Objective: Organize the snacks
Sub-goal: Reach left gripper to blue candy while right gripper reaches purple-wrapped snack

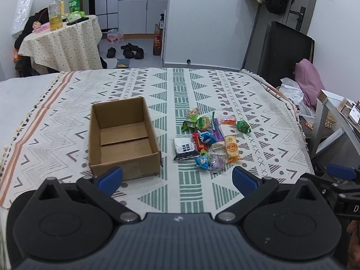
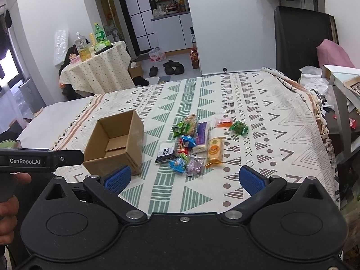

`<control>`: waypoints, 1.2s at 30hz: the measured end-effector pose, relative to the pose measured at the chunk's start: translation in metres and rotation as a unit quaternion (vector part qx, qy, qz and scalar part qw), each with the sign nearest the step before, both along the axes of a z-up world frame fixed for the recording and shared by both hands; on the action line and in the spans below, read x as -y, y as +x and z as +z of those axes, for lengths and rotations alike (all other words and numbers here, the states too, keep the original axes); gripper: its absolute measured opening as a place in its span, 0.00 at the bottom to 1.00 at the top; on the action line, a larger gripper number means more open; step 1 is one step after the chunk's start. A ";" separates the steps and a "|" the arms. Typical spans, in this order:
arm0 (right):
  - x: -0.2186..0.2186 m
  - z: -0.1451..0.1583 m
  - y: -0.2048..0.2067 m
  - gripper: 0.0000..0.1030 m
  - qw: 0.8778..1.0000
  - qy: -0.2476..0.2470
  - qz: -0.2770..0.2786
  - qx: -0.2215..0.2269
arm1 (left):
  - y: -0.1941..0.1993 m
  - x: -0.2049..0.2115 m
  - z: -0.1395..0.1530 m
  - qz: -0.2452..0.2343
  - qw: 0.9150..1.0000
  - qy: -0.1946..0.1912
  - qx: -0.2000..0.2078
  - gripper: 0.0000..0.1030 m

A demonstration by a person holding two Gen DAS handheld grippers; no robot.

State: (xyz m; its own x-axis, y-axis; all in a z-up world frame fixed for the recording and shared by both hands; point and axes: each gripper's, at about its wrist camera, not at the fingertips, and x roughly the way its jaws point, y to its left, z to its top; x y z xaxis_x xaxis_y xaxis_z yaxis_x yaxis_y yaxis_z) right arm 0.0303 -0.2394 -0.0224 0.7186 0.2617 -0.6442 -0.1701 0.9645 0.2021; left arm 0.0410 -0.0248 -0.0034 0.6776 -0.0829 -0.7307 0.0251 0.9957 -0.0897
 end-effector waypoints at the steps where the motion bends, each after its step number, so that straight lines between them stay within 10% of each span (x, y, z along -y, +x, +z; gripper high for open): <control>1: 0.002 -0.001 0.002 1.00 1.000 0.002 -0.003 -0.002 | 0.004 0.001 -0.001 0.000 1.000 -0.003 -0.001 1.00; 19: 0.041 -0.053 0.057 0.88 0.997 0.049 -0.054 -0.036 | 0.072 0.027 -0.044 0.019 0.999 -0.028 -0.034 0.96; 36: 0.074 -0.108 0.109 0.81 0.983 0.125 -0.093 -0.097 | 0.144 0.064 -0.113 0.015 0.991 -0.044 -0.129 0.64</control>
